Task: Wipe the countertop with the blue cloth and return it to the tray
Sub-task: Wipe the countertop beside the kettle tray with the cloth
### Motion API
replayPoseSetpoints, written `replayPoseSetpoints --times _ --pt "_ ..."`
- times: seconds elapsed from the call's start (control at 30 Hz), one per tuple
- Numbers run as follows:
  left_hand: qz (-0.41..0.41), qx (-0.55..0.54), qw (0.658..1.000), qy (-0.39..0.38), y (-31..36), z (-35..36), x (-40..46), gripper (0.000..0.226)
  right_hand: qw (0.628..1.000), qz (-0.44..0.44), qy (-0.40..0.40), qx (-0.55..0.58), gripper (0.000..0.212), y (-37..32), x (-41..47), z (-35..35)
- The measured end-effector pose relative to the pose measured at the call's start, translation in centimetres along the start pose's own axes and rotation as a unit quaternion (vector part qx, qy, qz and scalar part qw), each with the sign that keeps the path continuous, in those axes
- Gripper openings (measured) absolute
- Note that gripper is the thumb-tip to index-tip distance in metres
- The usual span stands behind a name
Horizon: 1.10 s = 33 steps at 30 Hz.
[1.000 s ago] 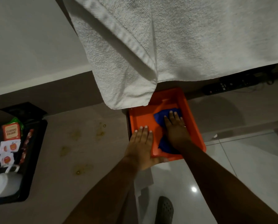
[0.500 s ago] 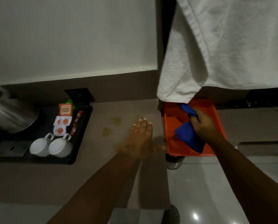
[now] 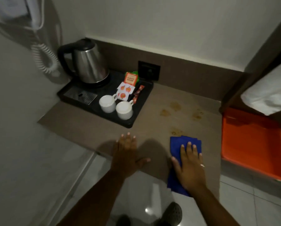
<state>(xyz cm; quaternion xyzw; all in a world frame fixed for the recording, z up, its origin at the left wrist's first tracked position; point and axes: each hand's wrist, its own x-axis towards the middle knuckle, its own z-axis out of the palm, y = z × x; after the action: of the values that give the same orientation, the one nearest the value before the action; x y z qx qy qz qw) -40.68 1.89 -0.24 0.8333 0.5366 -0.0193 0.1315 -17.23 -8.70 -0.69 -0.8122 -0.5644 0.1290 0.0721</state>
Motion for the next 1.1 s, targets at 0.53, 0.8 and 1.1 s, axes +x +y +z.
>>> replayPoseSetpoints --times 0.53,0.8,1.1 --pt "-0.186 -0.041 0.978 0.084 -7.4 0.1 3.8 0.117 0.994 -0.094 -0.039 -0.03 0.062 -4.1 6.7 -0.1" --pt "-0.24 -0.068 0.964 0.09 -8.1 -0.8 5.4 0.126 0.993 -0.083 -0.058 -0.064 0.075 0.6 4.9 -1.9" --pt "-0.252 -0.062 0.957 0.129 -6.7 -0.5 6.2 0.119 0.994 -0.081 -0.015 -0.068 0.07 -9.4 7.4 1.6"
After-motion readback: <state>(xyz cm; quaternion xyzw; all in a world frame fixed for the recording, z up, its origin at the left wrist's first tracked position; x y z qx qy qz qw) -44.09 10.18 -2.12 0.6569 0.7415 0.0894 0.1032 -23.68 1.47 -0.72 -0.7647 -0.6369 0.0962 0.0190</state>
